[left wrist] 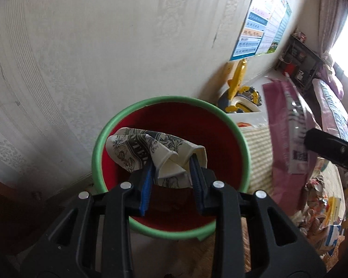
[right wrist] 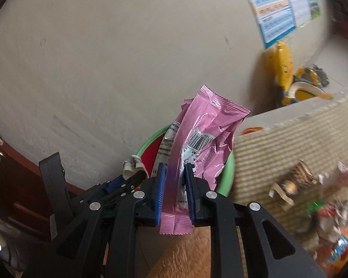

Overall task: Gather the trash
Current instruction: 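Drop the paper into the red bucket with the left tool while the right tool drops the pink bag, then move the left tool back to the brown chocolate box on the table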

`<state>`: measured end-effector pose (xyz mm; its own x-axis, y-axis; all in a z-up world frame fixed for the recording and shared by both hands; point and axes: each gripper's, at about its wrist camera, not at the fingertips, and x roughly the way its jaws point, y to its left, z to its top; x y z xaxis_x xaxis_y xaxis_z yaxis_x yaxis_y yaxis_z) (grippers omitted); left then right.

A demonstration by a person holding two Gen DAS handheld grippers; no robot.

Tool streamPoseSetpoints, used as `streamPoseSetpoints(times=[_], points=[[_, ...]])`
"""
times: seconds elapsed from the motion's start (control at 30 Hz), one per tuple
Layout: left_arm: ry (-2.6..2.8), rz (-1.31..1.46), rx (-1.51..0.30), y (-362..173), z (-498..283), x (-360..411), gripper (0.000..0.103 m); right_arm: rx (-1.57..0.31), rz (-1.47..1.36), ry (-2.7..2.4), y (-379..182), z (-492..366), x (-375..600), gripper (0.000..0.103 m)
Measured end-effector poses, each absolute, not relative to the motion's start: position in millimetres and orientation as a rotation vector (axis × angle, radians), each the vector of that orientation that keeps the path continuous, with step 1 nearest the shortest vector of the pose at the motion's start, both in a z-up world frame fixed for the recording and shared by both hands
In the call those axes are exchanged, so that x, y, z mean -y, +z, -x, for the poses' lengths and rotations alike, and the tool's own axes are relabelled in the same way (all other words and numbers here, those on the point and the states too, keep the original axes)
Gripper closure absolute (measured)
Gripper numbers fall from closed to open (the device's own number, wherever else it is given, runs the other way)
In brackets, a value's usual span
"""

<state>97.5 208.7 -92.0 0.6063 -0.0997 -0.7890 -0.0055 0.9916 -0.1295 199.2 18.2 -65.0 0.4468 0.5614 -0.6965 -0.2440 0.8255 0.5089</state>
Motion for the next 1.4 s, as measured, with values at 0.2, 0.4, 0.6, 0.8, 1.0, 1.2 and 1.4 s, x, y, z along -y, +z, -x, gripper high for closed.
streamPoseSetpoints(times=[0.2, 0.4, 0.6, 0.8, 1.0, 1.2, 1.4], points=[[-0.031, 0.137, -0.896, -97, -107, -220, 0.039, -0.989, -0.344, 0.495, -75, -207, -31, 0.055], [-0.031, 0.126, -0.914, -106, -108, -218, 0.039, -1.009, -0.351, 0.469, -78, -199, -18, 0.053], [-0.042, 0.094, -0.918, -107, -106, -208, 0.038, -0.997, -0.324, 0.385, -74, -187, 23, 0.051], [-0.074, 0.072, -0.902, -97, -97, -190, 0.038, -0.984, -0.178, 0.203, -73, -178, 89, 0.044], [-0.135, 0.058, -0.909, -93, -87, -160, 0.038, -1.118, 0.012, 0.111, -110, -183, 140, 0.038], [-0.216, -0.004, -0.924, -92, -78, -120, 0.034, -1.207, 0.127, 0.131, -153, -199, 153, 0.033], [-0.262, -0.058, -0.929, -89, -75, -92, 0.032, -1.145, 0.123, 0.145, -153, -193, 161, 0.089]])
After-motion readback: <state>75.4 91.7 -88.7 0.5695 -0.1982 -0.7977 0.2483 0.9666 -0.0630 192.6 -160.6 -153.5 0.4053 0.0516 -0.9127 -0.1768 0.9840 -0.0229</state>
